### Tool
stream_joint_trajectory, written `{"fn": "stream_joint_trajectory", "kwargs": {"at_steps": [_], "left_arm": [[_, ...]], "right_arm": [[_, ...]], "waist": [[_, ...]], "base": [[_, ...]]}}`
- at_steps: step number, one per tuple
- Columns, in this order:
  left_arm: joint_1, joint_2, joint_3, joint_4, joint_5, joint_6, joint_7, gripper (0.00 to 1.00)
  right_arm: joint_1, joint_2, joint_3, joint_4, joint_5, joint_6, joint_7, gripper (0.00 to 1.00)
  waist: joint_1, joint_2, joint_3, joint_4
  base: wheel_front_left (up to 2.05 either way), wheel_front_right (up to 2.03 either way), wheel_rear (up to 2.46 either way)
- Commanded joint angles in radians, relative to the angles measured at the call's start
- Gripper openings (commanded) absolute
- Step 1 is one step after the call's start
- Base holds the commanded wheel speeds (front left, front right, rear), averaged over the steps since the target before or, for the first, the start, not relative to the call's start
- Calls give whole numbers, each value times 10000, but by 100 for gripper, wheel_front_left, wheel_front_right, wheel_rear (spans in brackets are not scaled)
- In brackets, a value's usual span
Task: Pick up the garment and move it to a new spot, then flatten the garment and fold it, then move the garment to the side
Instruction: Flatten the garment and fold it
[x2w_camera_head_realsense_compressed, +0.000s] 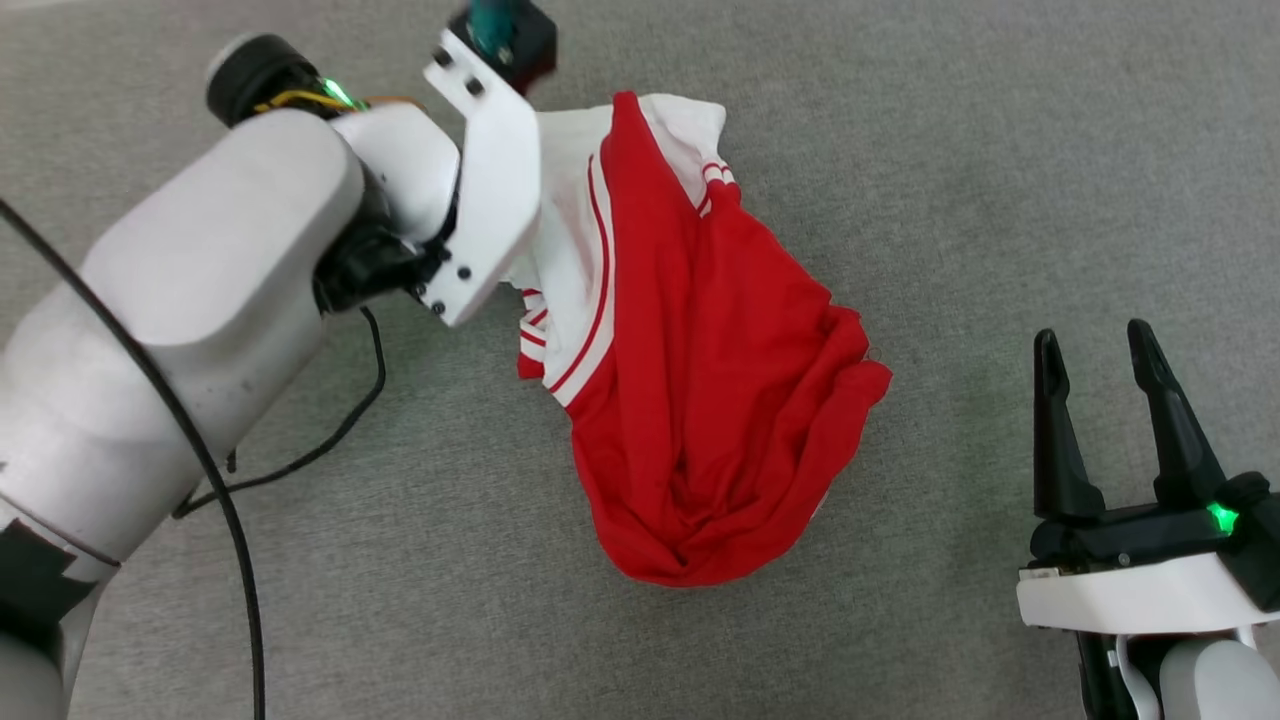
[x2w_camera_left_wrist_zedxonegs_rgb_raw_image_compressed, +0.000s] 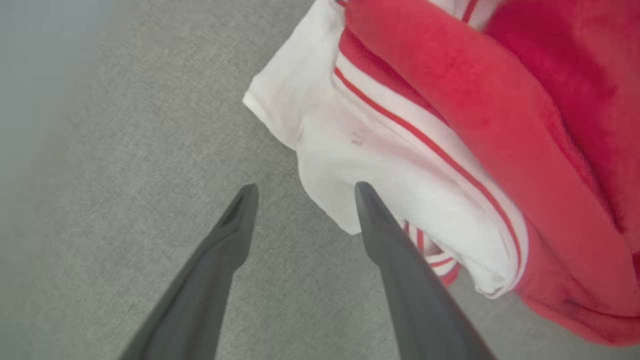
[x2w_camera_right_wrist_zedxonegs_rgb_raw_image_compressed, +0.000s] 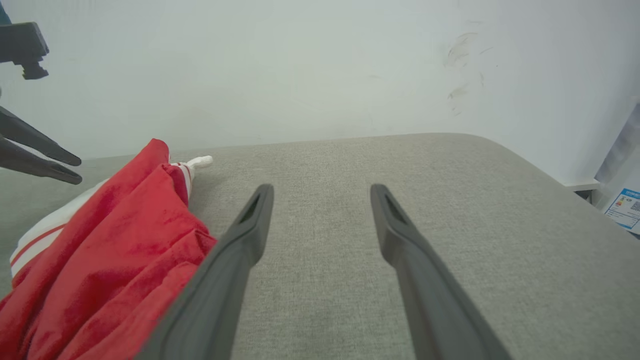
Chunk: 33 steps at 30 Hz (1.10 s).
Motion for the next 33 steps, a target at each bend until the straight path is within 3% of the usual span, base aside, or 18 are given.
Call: {"fn": "stream_joint_trajectory", "kwargs": {"at_steps": [1,10,11,12,13,21,22,24,33], "left_arm": [[-163,48,-438,59,-161,5,130,100],[-108,-23,-1991,694,-590,4,-26,100],[-78,-47,-2048,713,-634,4,-48,71],[-86,-60,-2093,717,-640,4,-112,8],[-118,-44,-2114,713,-620,4,-152,0],[-250,15,-2070,425,-681,4,-1180,0],[-179,310,-2073,190,-797,4,-1900,0],[-42,530,-2079,54,-936,4,-2308,0],[1538,2473,-1928,-53,-1965,69,-3476,0]], "right_arm": [[-210,13,37,-50,58,-3,-20,100],[-486,13,58,38,136,-3,-20,100],[-484,13,63,52,129,-3,-20,100],[-473,13,47,66,128,-3,-20,100],[-473,13,36,89,126,-3,-20,100],[-179,13,28,268,-13,-3,-20,100],[30,11,-27,336,-105,-3,-20,100],[135,11,-28,360,-138,-3,-20,100],[580,11,-151,499,-246,-3,-20,100]], "waist": [[-2,0,244,-147],[-2,0,620,-285],[-2,0,624,-282],[-2,0,619,-268],[-2,0,595,-249],[-2,0,-216,209],[-2,0,-749,636],[-2,0,-978,842],[-2,0,-1705,1503]], "base": [[0,0,0],[0,0,0],[0,0,0],[0,0,0],[0,0,0],[0,0,0],[0,0,0],[0,0,0],[0,0,0]]}}
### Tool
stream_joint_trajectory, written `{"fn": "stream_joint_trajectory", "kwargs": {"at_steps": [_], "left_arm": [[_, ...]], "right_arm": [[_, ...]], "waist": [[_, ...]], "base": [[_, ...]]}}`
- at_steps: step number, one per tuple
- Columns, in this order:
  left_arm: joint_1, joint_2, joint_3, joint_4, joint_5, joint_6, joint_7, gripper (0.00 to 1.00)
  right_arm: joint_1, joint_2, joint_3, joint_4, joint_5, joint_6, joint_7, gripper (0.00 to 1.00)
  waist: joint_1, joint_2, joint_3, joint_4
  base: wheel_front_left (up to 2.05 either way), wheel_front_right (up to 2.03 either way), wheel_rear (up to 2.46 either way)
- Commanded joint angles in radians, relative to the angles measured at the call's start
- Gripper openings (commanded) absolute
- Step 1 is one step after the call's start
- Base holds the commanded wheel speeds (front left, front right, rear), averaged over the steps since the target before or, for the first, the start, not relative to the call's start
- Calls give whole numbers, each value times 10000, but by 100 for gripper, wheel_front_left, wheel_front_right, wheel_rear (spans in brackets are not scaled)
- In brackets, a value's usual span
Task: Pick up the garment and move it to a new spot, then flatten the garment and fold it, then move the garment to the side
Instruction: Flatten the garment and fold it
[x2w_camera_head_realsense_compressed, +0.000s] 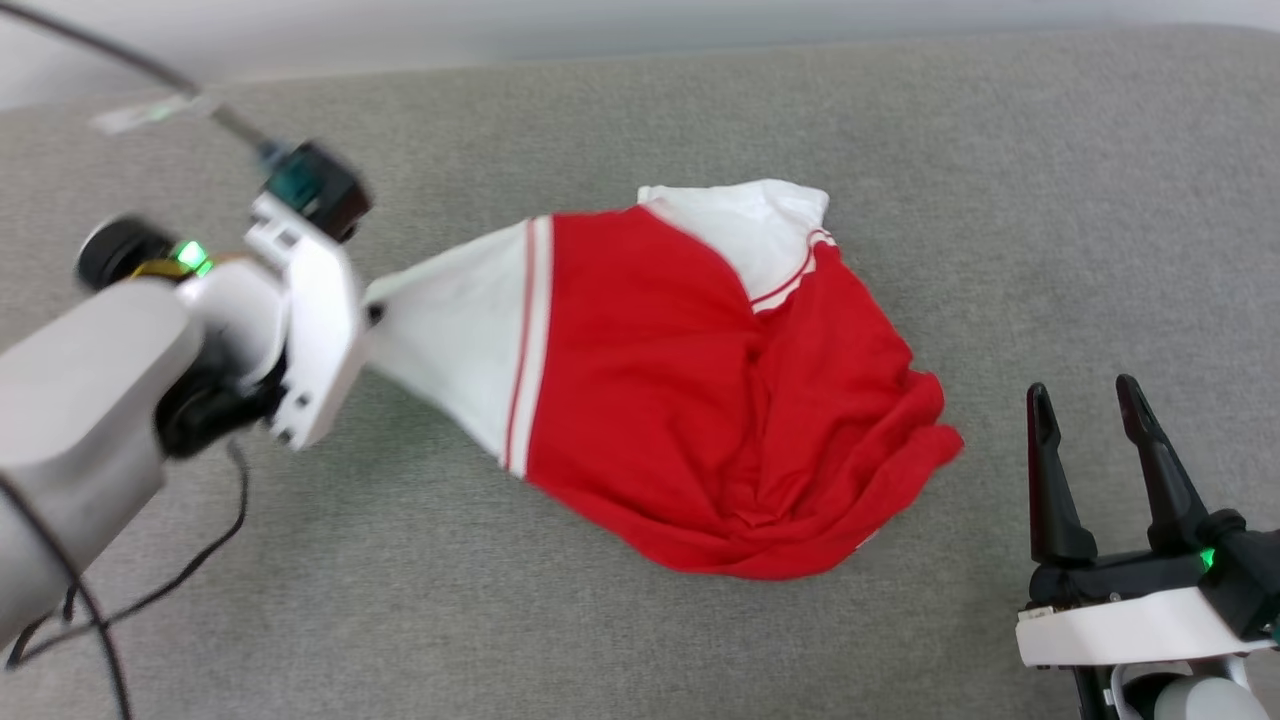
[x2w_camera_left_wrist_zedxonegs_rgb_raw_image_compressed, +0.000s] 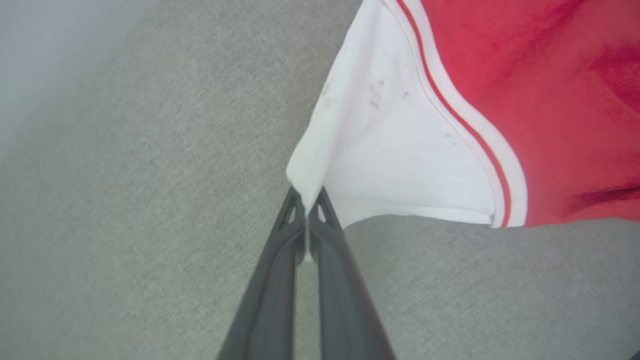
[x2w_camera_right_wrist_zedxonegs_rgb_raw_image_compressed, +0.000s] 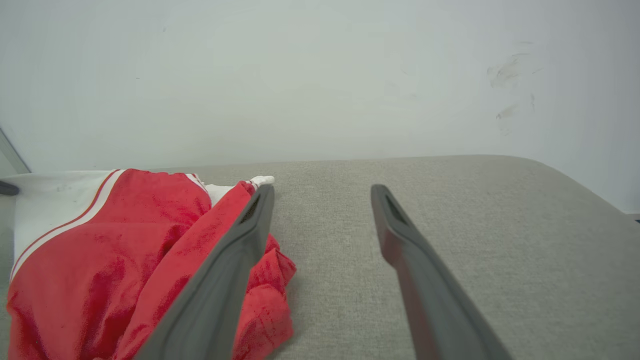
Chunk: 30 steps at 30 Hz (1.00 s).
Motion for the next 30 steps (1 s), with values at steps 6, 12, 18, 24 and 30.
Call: {"fn": "stream_joint_trajectory", "kwargs": {"at_steps": [6,12,18,24,30], "left_arm": [[2003,1339,53,223,-857,476,-646,0],[3203,1803,54,573,-1520,765,-914,0],[3987,1502,245,984,-1972,966,-1623,100],[3772,1393,691,791,-1222,1508,-3805,100],[4202,1213,1186,-183,-445,2894,-6443,100]], "right_arm": [[309,8,-9,99,-114,-3,-20,100],[319,8,14,134,-161,-3,-20,100],[414,8,7,246,-217,-3,-20,100],[393,8,-154,185,-397,-3,-20,100],[-125,8,-443,-112,-998,-3,-20,100]], "waist": [[1,0,-384,357],[1,0,-413,347],[1,0,-671,321],[1,0,-1198,361],[1,0,-1596,554]], "base": [[0,0,0],[0,0,0],[0,0,0],[0,0,0],[0,0,0]]}}
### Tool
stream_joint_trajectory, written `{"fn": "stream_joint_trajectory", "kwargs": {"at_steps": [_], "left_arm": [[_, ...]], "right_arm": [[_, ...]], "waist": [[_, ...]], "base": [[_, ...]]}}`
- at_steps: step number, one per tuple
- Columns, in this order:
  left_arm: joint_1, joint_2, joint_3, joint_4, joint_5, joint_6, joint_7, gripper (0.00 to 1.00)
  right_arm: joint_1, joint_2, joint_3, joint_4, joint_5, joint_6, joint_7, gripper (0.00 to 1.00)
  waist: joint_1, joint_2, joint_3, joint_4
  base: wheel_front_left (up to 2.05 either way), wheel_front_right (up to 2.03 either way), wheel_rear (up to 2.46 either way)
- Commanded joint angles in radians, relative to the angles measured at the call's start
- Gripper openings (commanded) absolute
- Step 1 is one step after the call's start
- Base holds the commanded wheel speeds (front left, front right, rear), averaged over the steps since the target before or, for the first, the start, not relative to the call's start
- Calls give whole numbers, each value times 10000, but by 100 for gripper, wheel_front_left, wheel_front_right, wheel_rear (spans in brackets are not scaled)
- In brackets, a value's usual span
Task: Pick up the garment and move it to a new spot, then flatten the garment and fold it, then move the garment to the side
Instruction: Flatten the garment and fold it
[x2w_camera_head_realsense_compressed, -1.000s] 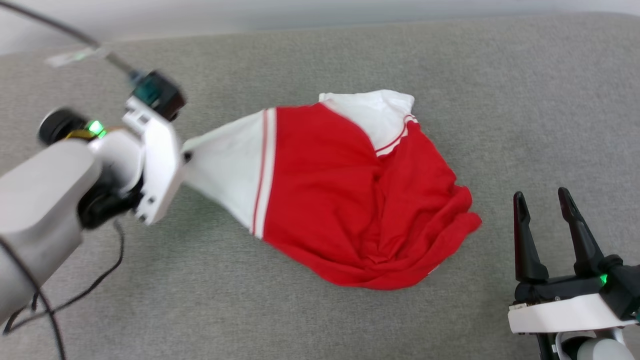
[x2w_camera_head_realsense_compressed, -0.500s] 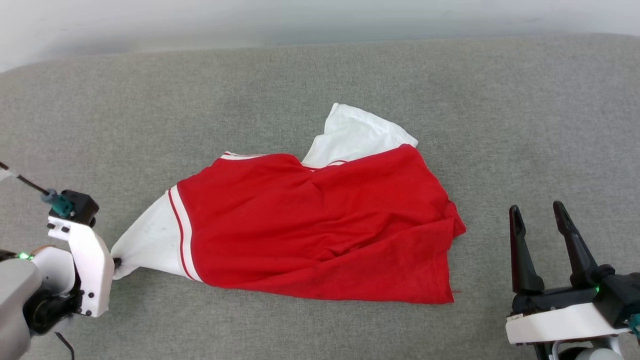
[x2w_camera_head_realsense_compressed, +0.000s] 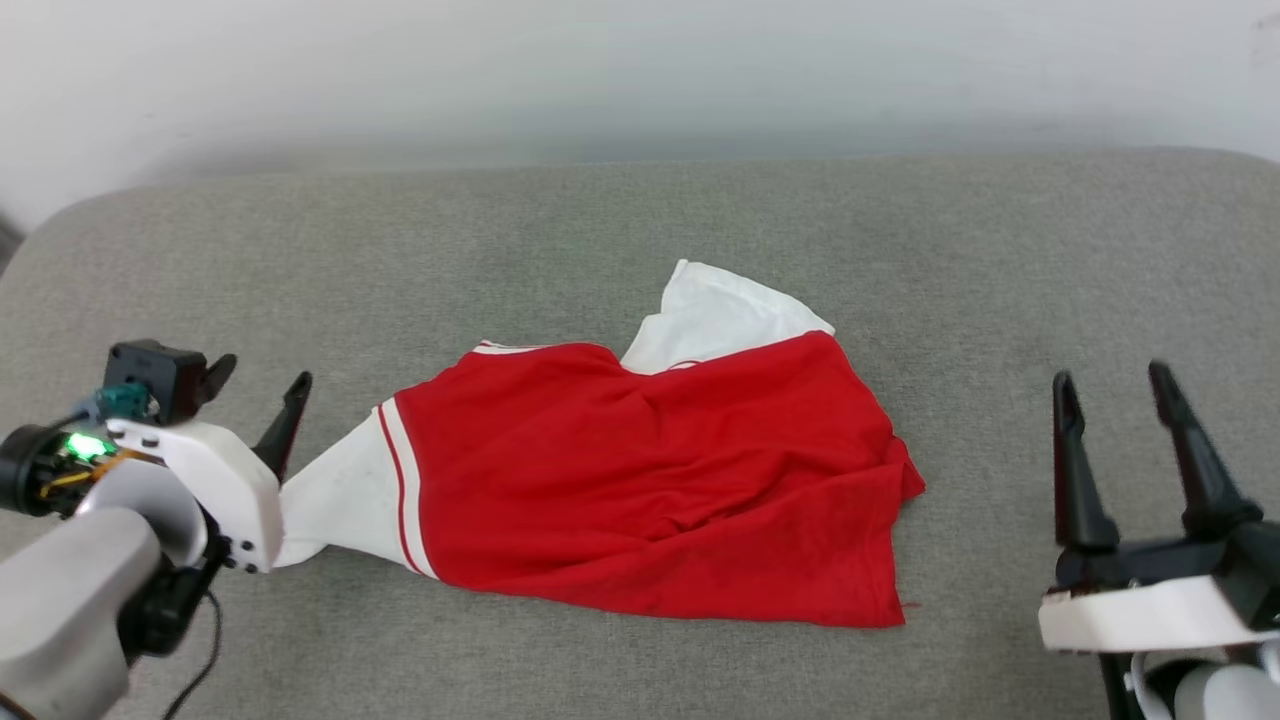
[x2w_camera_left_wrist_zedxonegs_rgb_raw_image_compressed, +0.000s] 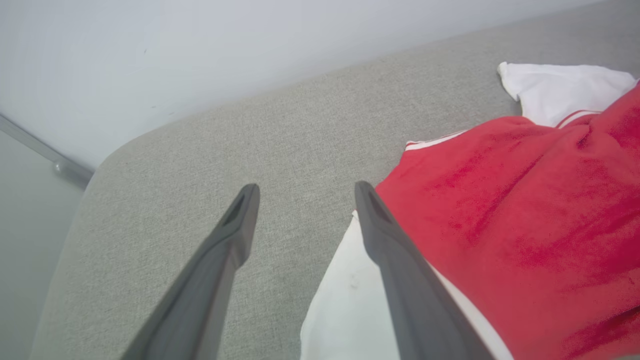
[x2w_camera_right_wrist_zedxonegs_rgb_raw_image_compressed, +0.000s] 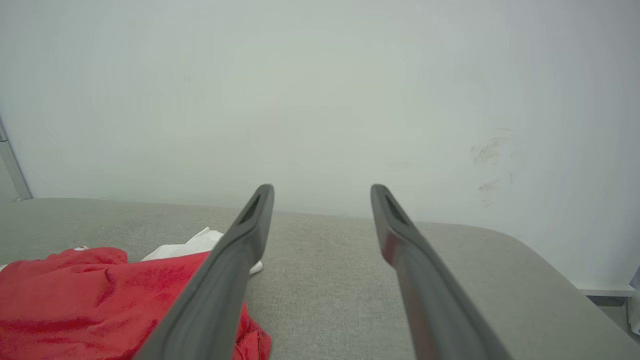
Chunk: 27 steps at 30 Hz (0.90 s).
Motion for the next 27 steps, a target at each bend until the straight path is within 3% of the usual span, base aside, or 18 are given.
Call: {"fn": "stream_joint_trajectory", "kwargs": {"at_steps": [1,5,9,14,19,25,27], "left_arm": [[288,-35,161,-233,92,347,-368,100],[1044,-304,942,-1310,488,1662,-860,100],[2237,-791,2760,-2741,1803,2966,-886,100],[4024,-1624,4838,-3944,3698,3940,-882,100],[5615,-2713,6531,-4668,5171,4058,-884,100],[6644,-3987,7630,-4992,6373,3513,-883,100],[6735,-4354,7863,-4936,6680,3226,-883,100]], "right_arm": [[-284,11,-63,-103,-145,-3,-20,100],[-1039,13,-108,-285,-710,-3,-20,100],[-2075,-312,124,-275,-1169,-3,-20,100],[-3424,-1173,885,307,-1093,-5,-18,100],[-4936,-2299,2292,2145,-843,-5,192,100],[-7119,-3929,5271,3953,628,-5,2866,100],[-7783,-4332,6460,4328,1594,-5,4030,100]], "waist": [[2,-1,-100,99],[2,-1,-150,238],[2,-1,-96,419],[2,-1,44,574],[2,-1,253,747],[2,-1,725,1063],[2,-1,920,1163]], "base": [[0,0,0],[0,0,0],[0,0,0],[0,0,0],[0,0,0],[0,0,0],[0,0,0]]}}
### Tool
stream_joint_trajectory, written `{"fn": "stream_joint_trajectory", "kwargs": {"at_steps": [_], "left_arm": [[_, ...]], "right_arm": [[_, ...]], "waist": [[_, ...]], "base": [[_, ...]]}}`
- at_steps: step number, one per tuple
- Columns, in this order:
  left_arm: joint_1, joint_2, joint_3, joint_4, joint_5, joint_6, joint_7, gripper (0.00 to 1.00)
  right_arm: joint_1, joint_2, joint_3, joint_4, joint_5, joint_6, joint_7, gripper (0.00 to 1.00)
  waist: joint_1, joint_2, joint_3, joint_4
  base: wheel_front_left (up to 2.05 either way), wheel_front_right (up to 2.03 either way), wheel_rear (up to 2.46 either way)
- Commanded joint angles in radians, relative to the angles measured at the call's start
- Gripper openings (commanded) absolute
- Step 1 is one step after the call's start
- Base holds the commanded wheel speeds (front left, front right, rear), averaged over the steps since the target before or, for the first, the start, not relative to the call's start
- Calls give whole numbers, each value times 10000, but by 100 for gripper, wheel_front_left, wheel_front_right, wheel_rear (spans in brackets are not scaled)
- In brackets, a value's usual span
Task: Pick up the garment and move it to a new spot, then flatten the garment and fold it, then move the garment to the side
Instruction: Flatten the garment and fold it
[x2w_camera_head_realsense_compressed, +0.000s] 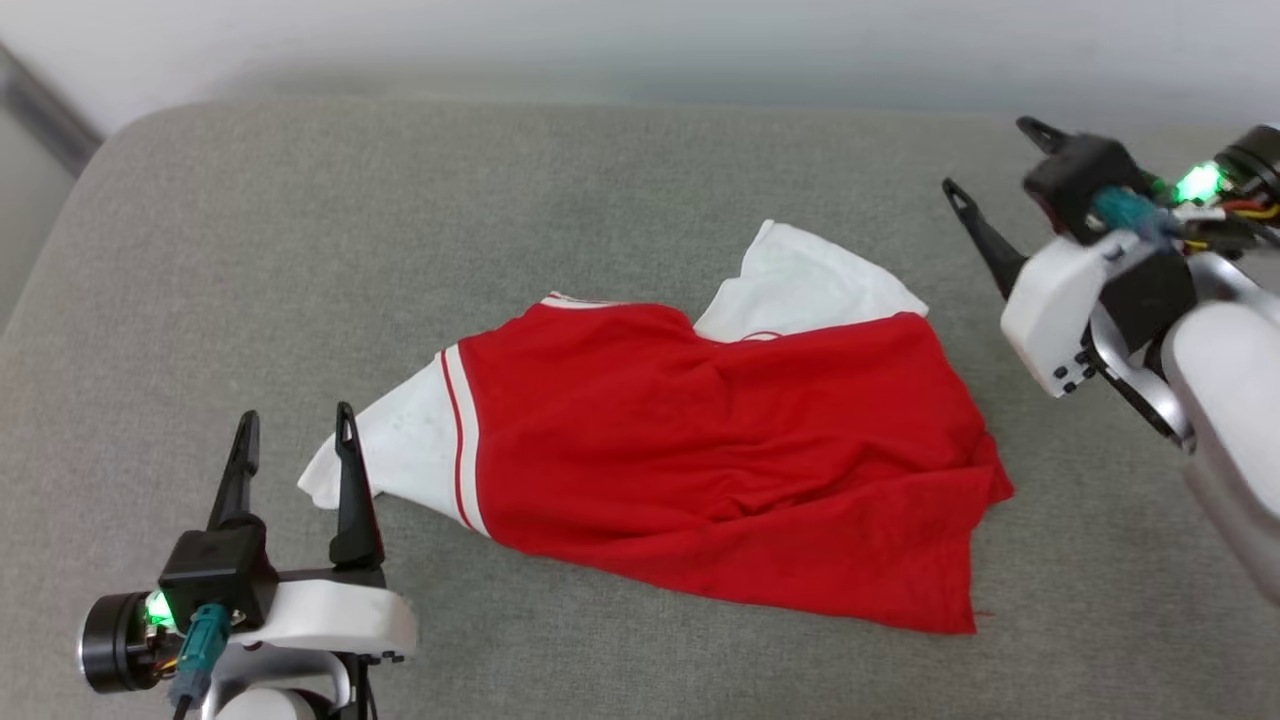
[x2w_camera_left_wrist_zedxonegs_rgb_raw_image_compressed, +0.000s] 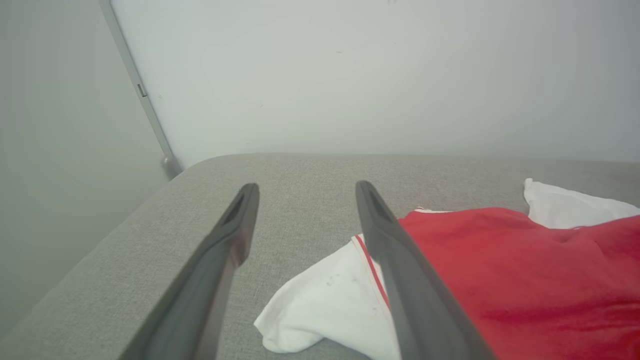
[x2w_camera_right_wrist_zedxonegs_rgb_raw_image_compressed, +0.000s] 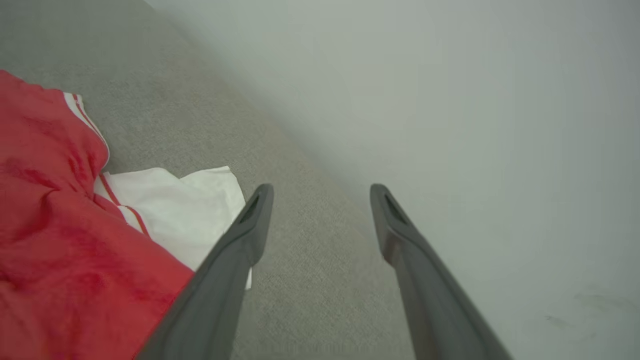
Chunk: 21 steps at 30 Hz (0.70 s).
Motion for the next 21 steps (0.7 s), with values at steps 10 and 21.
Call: {"fn": "stream_joint_trajectory", "kwargs": {"at_steps": [10,21], "left_arm": [[-400,-1660,968,160,1348,-1290,-25,100],[-989,-3086,1628,401,2275,-2491,-25,100]], "right_arm": [[-3572,-1377,4274,728,5427,-8,5620,100],[-4865,-1190,5931,2175,7026,-7,7333,100]], "waist": [[0,0,1524,771],[0,0,2783,1399]], "base": [[0,0,0],[0,0,0]]}}
